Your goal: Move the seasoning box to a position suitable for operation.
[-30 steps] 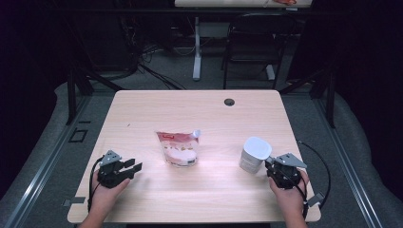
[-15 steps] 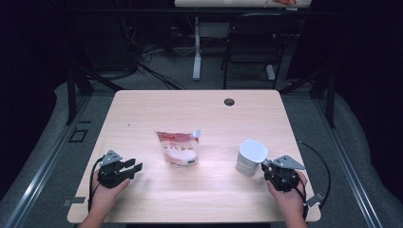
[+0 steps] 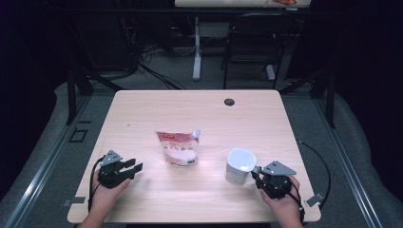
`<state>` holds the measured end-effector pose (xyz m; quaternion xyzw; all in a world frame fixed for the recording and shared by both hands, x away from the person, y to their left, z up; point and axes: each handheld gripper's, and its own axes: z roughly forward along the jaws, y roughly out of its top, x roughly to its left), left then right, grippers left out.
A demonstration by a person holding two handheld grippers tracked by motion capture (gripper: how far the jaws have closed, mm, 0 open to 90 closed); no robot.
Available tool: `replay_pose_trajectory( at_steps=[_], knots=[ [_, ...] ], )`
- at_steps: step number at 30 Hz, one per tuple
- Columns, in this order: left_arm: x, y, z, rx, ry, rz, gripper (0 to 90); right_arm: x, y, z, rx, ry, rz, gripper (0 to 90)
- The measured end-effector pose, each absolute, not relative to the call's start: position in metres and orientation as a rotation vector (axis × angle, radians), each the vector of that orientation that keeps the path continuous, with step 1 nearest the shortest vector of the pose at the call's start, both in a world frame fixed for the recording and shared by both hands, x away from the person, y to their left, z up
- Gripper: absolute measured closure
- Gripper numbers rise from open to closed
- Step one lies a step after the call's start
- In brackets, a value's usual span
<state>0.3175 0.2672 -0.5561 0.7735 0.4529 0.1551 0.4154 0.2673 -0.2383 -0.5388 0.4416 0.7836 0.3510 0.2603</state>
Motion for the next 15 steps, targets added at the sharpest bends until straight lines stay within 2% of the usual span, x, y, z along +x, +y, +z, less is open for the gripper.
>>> replay_pose_trajectory(
  at_steps=[10,15],
  knots=[
    [0.3175,0.2671,-0.5559,1.951,1.139,0.386,57.0,0.264,-0.2392,-0.5404,1.187,2.145,0.994,68.6],
    [0.3174,0.267,-0.5565,1.942,1.147,0.393,56.7,0.2638,-0.2434,-0.5399,1.196,2.135,1.0,62.3]
  ],
)
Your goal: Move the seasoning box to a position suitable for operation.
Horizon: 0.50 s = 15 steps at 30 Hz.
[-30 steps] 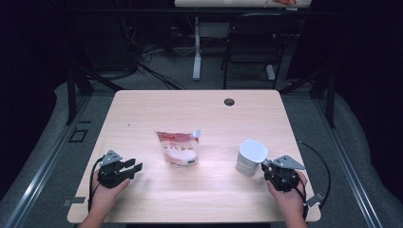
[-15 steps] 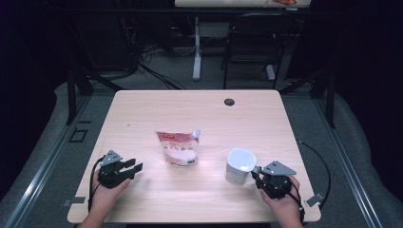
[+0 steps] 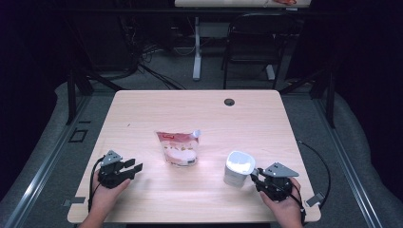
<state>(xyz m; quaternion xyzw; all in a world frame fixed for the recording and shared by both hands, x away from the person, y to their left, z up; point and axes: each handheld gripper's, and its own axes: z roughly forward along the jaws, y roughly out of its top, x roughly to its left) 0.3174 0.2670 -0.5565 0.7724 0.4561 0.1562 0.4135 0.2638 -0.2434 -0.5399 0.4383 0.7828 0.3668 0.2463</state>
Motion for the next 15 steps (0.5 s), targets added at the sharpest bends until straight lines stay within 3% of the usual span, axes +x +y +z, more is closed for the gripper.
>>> replay_pose_trajectory(
  at_steps=[15],
  knots=[
    [0.317,0.267,-0.556,1.94,1.145,0.39,56.6,0.261,-0.257,-0.536,1.302,2.064,1.054,67.0]
  ],
)
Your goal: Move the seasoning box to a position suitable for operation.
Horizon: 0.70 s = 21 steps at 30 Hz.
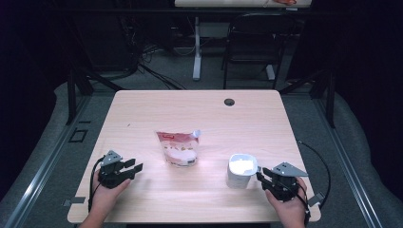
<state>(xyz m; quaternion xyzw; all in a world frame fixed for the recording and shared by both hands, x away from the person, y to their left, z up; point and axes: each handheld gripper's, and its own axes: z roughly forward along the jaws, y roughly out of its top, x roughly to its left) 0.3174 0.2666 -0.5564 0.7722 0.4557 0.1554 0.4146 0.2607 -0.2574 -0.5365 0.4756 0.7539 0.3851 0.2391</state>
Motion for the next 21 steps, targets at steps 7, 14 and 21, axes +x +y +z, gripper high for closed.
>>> replay_pose_trajectory(
  at_steps=[7,14,21],
  knots=[
    [0.3173,0.2668,-0.5561,1.94,1.142,0.39,56.6,0.2607,-0.2575,-0.5365,1.303,2.067,1.055,67.2],
    [0.3172,0.2668,-0.5557,1.95,1.14,0.378,56.5,0.2607,-0.2588,-0.5321,1.304,2.085,1.077,63.6],
    [0.3165,0.2662,-0.5559,1.935,1.143,0.386,56.4,0.2586,-0.2668,-0.5268,1.352,2.105,1.091,61.2]
  ],
)
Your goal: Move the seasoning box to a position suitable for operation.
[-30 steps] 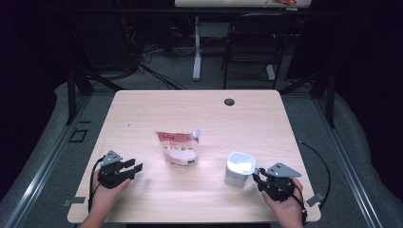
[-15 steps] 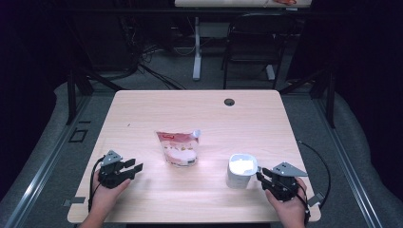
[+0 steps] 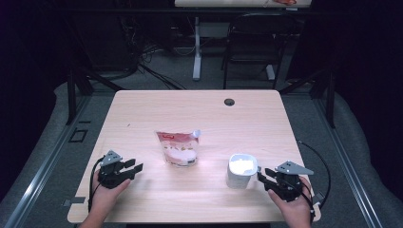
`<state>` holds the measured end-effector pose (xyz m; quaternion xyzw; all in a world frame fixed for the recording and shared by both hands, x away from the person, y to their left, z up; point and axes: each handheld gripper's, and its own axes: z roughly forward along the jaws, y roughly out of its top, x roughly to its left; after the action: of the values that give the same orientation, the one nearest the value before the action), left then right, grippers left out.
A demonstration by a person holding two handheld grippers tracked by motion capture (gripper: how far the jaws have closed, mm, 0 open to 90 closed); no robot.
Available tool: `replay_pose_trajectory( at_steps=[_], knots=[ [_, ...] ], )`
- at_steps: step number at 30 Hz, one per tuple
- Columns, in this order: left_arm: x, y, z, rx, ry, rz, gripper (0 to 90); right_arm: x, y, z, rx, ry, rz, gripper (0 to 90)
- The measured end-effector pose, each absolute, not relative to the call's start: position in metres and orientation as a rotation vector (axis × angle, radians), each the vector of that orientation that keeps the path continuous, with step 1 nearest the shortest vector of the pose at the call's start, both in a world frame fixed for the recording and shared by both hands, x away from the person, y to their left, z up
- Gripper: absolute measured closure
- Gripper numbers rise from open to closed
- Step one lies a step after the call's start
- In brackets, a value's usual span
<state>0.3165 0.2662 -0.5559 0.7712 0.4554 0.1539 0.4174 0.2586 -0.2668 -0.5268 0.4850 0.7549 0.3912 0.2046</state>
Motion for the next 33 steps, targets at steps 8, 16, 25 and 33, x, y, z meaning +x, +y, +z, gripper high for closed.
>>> replay_pose_trajectory(
  at_steps=[8,16,25,33],
  knots=[
    [0.316,0.265,-0.556,1.936,1.141,0.38,56.2,0.253,-0.273,-0.51,1.374,2.097,1.128,64.2],
    [0.316,0.265,-0.557,1.934,1.144,0.377,56.1,0.255,-0.268,-0.494,1.362,2.103,1.054,73.3],
    [0.316,0.265,-0.556,1.947,1.145,0.375,56.1,0.265,-0.264,-0.471,1.425,2.074,1.079,86.7],
    [0.317,0.264,-0.557,1.944,1.149,0.379,56.1,0.282,-0.249,-0.452,1.406,2.123,1.042,90.0]
  ],
)
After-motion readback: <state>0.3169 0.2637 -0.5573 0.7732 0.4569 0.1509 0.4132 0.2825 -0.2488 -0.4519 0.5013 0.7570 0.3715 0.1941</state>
